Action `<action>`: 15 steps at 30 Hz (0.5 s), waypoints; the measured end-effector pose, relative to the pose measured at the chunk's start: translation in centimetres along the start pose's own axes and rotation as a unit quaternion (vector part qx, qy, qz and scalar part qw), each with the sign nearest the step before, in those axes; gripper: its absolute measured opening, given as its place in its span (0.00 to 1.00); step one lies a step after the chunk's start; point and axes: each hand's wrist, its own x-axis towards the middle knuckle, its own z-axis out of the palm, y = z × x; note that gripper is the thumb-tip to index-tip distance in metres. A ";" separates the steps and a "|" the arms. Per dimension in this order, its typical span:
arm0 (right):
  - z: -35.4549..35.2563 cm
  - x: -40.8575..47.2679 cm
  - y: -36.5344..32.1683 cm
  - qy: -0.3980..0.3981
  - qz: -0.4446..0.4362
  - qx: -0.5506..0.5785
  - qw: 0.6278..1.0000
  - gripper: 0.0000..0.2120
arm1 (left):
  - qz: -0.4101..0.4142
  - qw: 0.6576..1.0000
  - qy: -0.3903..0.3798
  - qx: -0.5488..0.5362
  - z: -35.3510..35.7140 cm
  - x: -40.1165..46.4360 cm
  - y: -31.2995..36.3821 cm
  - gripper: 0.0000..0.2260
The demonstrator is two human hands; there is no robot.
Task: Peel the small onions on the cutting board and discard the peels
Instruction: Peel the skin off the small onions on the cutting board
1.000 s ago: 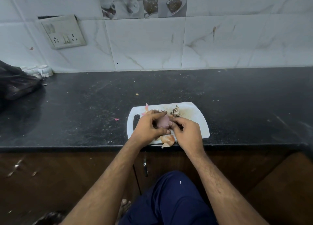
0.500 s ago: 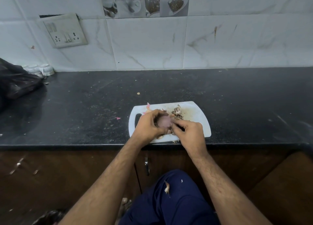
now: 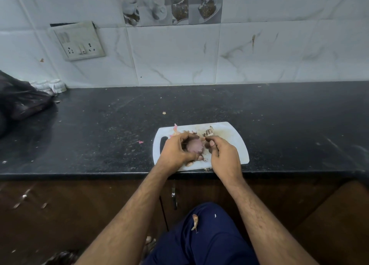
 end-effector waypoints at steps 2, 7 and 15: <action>0.0 -0.1 0.0 -0.019 -0.035 0.015 0.999 0.13 | 0.000 1.000 -0.001 -0.004 0.1 0.0 0.1 0.33; 0.2 -0.3 0.5 0.003 -0.052 0.064 0.997 0.11 | -0.004 0.999 0.004 -0.034 0.1 0.1 -0.1 0.32; -1.9 2.4 0.5 -0.100 -0.095 0.016 0.990 0.09 | -0.009 0.999 0.001 -0.053 -0.1 0.4 -1.0 0.29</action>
